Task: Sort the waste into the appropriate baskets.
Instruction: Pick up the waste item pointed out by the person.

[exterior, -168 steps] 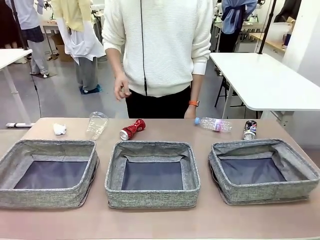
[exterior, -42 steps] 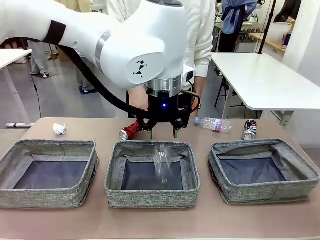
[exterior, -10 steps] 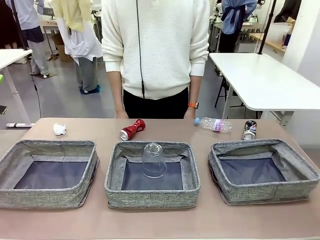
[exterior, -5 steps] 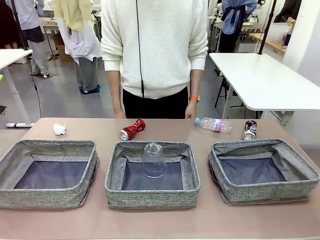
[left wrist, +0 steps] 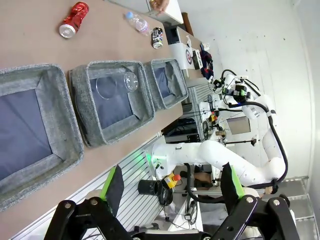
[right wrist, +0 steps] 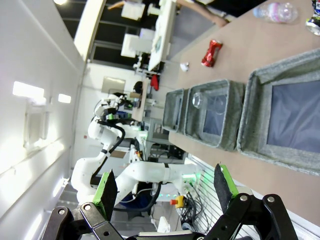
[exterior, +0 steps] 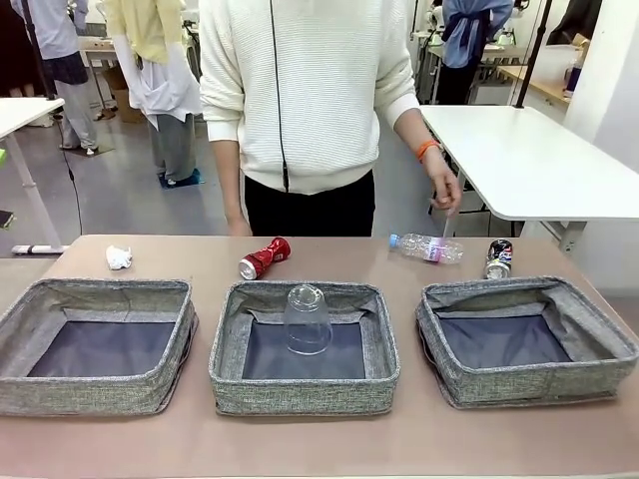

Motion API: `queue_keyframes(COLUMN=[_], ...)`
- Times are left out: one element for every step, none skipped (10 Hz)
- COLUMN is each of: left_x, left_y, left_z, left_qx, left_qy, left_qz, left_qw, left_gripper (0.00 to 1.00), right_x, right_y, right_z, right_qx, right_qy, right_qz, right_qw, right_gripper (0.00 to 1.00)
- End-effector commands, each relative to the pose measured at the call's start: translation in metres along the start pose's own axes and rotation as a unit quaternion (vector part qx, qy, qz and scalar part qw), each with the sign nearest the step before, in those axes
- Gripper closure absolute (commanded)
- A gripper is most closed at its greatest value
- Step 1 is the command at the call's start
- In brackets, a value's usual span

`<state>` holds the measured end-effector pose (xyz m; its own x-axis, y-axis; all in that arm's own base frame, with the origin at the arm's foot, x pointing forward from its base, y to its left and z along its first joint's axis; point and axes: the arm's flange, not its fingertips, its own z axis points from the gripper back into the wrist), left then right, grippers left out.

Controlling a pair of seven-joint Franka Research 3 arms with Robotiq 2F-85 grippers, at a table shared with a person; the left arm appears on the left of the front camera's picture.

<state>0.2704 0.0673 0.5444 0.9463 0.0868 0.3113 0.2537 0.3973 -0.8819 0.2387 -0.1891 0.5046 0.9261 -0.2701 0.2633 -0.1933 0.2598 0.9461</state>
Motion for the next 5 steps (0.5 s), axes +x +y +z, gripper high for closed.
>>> queue_keyframes(left_x=[-0.0018, -0.0018, -0.0018, -0.0018, -0.0018], left_y=[-0.0002, -0.0002, -0.0002, -0.0002, -0.0002], left_z=[0.0028, 0.0028, 0.0028, 0.0028, 0.0028], left_qx=[-0.004, -0.004, -0.004, -0.004, -0.004], left_qy=[0.001, 0.001, 0.001, 0.001, 0.001], left_qz=[-0.004, -0.004, -0.004, -0.004, -0.004], left_qw=[1.000, 1.000, 1.000, 1.000, 1.000], left_gripper=[0.00, 0.00, 0.00, 0.00, 0.00], right_x=[0.0012, 0.0012, 0.0012, 0.0012, 0.0012], right_y=[0.0011, 0.0011, 0.0011, 0.0011, 0.0011], right_z=[0.0003, 0.0003, 0.0003, 0.0003, 0.0003], right_qx=[0.005, 0.005, 0.005, 0.005, 0.005], right_qy=[0.000, 0.000, 0.000, 0.000, 0.000], right_qz=[0.013, 0.013, 0.013, 0.013, 0.013], right_qw=[1.000, 1.000, 1.000, 1.000, 1.000], right_gripper=[0.00, 0.00, 0.00, 0.00, 0.00])
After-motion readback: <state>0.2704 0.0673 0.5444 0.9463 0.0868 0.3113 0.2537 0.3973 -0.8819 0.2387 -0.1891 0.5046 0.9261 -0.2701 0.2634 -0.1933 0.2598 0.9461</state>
